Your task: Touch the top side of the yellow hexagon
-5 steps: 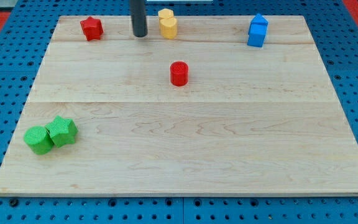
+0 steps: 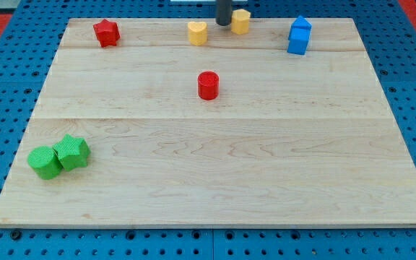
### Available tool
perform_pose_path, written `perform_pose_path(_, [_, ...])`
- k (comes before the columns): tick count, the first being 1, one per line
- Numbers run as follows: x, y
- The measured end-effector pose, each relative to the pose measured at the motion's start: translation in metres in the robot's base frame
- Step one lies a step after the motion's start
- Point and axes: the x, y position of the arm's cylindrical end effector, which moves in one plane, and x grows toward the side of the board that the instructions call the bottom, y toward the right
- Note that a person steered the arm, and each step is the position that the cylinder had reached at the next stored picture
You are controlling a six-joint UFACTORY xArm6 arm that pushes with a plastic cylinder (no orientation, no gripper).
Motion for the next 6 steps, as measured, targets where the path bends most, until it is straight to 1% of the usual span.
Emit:
perform_pose_path(1, [0.045,0.004])
perform_pose_path(3, [0.014,0.108])
perform_pose_path(4, [-0.011,0.076])
perform_pose_path(5, [-0.01,0.039])
perform_pose_path(6, [-0.008,-0.035])
